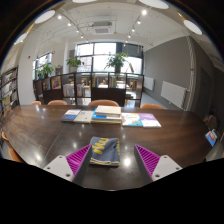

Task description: Fold towel

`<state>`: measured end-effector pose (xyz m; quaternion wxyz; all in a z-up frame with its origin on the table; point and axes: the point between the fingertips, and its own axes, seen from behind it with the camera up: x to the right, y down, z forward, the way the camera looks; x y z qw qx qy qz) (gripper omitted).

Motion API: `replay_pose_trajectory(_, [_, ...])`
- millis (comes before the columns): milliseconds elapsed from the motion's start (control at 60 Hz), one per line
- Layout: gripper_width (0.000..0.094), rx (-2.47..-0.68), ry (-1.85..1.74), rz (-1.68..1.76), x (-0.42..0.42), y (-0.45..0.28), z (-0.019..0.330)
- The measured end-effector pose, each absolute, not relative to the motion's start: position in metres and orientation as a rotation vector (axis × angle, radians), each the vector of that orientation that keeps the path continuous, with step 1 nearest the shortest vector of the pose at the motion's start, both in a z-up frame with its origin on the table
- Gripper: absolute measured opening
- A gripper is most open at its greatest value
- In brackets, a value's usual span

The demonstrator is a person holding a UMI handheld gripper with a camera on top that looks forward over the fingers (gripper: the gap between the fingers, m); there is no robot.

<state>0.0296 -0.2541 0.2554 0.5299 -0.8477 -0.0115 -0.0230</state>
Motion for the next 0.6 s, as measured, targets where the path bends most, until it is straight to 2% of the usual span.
replay_pose_trajectory(217, [0.0845,-2.046,0.001,-0.019,0.023,-0.306,0.245])
replay_pose_trajectory(600, [0.0844,-2.032,0.012,-0.033,0.018,-0.322,0.252])
